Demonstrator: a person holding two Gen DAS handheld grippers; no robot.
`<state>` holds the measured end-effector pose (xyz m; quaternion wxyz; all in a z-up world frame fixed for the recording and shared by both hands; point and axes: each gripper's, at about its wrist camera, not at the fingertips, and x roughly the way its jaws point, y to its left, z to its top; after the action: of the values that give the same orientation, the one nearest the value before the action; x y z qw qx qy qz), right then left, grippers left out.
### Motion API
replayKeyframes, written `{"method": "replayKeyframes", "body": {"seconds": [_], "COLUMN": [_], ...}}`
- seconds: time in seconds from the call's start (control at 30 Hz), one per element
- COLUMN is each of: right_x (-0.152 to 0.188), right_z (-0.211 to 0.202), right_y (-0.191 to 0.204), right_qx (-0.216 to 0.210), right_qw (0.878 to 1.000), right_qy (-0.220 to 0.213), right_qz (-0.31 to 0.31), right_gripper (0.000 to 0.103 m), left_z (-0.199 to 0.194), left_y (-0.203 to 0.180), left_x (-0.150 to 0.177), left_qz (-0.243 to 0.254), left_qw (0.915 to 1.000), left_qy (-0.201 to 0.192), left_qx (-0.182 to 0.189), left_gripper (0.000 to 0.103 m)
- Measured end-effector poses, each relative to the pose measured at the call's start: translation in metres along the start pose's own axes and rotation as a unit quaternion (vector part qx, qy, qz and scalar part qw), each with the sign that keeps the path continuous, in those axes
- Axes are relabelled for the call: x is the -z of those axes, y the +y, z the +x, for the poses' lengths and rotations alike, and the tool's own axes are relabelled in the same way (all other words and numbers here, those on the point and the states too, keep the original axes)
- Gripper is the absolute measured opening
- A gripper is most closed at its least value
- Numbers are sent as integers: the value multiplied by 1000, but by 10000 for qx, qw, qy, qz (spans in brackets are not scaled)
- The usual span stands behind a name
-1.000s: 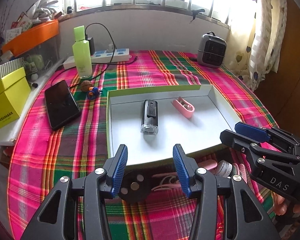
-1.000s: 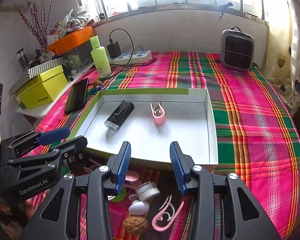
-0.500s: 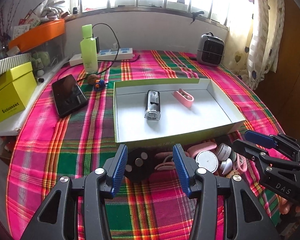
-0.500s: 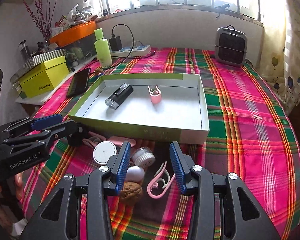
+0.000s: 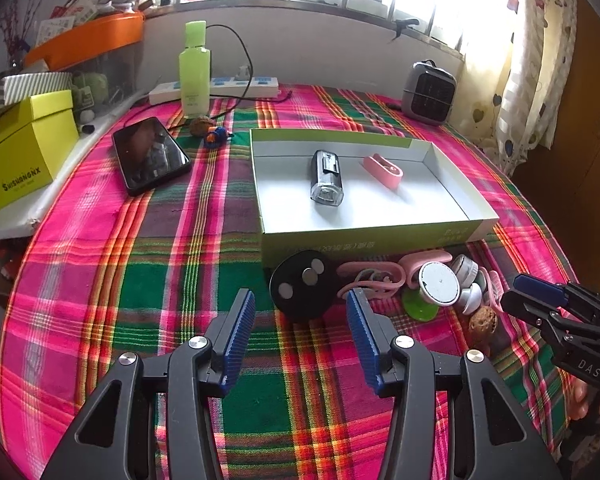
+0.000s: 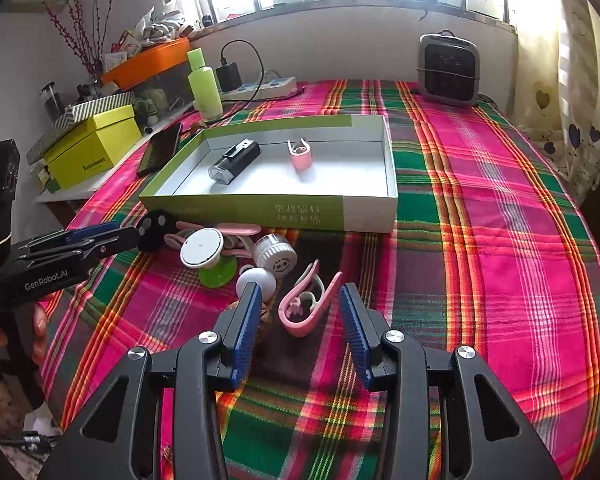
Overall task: Organize objects
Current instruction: 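Withdraw both open grippers from the tray back toward the remaining items, then close the left gripper on the black dotted disc while the right gripper approaches the walnut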
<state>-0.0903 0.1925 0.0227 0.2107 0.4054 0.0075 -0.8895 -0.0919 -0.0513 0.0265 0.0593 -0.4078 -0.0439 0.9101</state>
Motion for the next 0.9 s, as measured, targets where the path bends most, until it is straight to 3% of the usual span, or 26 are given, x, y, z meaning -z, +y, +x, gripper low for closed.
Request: {"method": "replayKeyframes", "body": {"seconds": [0.43,0.9], "right_x": [8,8], "right_z": [6,7], "right_y": [24,31], "right_qx": [-443,-409], "right_qw": [9979,9972], "right_qy": [72,77], "right_qz": [-468,-615], "right_gripper": [42,42], "left_z": [14,26], "left_y": [6,6], "left_x": [3,-8], "left_qz": [-125,-140], "left_qw": [9997,9996], "left_qy": [185,233], "left_qx": [46,96], "left_gripper": [48,48]}}
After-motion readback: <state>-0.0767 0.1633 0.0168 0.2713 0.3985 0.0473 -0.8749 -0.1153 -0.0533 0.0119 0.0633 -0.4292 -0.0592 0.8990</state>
